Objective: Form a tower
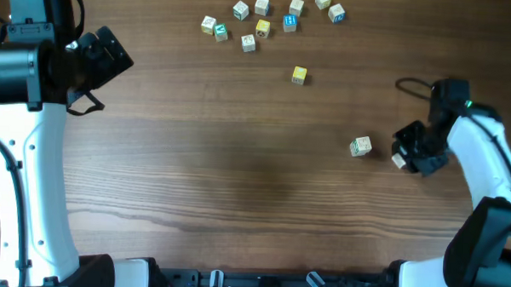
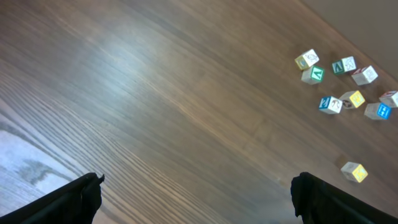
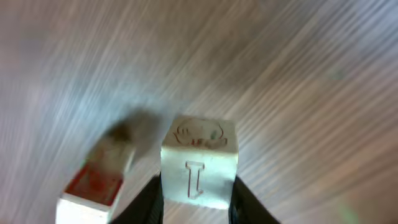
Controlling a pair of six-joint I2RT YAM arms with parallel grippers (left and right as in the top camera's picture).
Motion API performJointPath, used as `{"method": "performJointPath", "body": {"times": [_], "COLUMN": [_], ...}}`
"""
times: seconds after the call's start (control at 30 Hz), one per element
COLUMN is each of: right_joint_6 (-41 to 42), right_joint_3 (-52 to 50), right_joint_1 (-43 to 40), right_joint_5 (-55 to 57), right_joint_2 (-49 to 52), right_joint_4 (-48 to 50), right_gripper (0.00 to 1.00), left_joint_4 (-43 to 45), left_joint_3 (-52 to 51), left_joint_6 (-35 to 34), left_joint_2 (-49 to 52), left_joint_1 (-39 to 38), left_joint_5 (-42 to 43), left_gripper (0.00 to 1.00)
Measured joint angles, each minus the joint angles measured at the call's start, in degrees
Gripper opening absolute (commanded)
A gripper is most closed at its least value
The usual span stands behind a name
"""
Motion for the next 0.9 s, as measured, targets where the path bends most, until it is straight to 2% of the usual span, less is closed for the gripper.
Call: {"method": "performJointPath", "body": {"times": [0.07, 0.17, 0.53, 0.9], "right_joint_6": [-0.42, 0.37, 15.37, 21.79], "right_joint_3": [6.10, 9.42, 9.46, 8.31], "right_joint_1": [0.07, 1.68, 15.58, 16.26], "right_joint_5": [-1.46, -4.66, -2.56, 0.42], "right_joint_2": [-0.15, -0.48, -0.46, 4.31], "right_joint_4": [-5.16, -5.99, -1.53, -1.77], "right_gripper": [0.14, 0.14, 0.16, 0.20], "left_joint_4": [0.15, 0.07, 0.07, 0.07], "left_joint_3": [0.00, 0.00, 0.00, 0.00], "left_joint_6": [-0.02, 0.00, -0.02, -0.02], "left_joint_2": [0.00, 0.00, 0.00, 0.00], "left_joint_1": [0.00, 0.00, 0.00, 0.00], "left_joint_5": [0.02, 0.00, 0.00, 0.00], "left_gripper": [1.00, 1.00, 1.00, 1.00]}}
